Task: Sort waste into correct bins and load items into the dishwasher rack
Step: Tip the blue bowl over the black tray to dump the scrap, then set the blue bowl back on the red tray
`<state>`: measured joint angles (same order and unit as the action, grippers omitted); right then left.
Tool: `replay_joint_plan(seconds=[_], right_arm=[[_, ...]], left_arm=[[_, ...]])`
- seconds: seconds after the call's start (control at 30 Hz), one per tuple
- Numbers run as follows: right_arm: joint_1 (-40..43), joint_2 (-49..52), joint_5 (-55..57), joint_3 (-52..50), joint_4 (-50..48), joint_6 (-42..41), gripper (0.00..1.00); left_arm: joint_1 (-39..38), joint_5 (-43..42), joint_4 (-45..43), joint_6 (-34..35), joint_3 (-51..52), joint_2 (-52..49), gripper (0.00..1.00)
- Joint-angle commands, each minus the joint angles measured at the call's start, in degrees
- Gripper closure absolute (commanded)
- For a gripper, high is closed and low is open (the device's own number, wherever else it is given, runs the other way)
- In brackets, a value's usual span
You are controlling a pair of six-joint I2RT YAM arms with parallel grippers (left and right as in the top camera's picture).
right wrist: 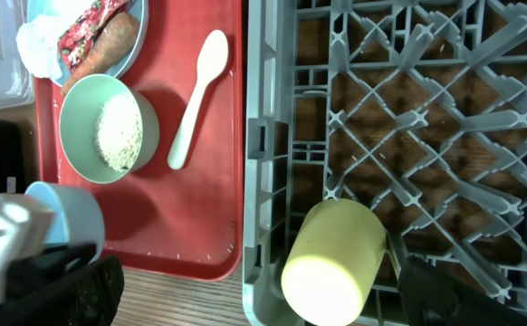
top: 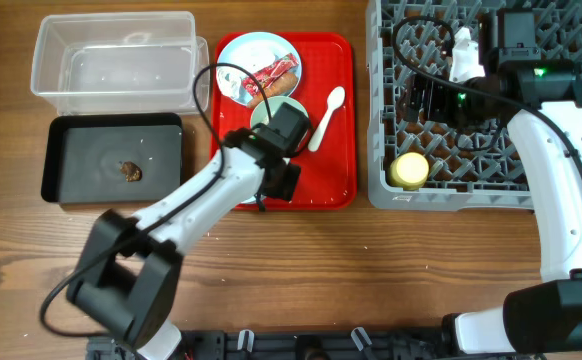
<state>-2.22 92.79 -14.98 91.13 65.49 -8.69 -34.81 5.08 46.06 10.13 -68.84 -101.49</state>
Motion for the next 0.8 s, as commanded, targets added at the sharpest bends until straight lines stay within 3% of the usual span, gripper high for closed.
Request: replay_joint_plan(seconds=[0.0,0.13,0.27,0.37,0.6,0.77], right_arm=[[-0.2,-0.2,-0.6,0.9,-0.3,1.2,0.02],[-0.2,-0.2,-0.6,0.9,-0.3,1.2,0.02],[-0.2,-0.2,-0.6,0.9,-0.4,1.2,0.02],[-0.2,-0.2,-0.6,0.9,-0.8,1.2,0.02],[-0.2,-0.2,-0.6,0.9,-0.7,1.2,0.02],[-0.2,-0.2,-0.6,0.9,-0.7,1.2,0.02]], left_arm=[[-0.3,6.2,-1.1,1.0,0.5,-4.2,0.87],[-0.3,6.1,-1.9,1.0,0.2,-4.3,0.58],[-0.7,6.1,2.5,0.1,-6.7,-2.7,0.41],[-1.5,5.9,0.5,-7.2,-11.6,-2.3,0.39],[-1.8,1.2,-12.1,-21.6,-11.5,-7.5,0.38],[-1.2,1.2,-16.4,-21.9,-11.5,-13.8,0.44]])
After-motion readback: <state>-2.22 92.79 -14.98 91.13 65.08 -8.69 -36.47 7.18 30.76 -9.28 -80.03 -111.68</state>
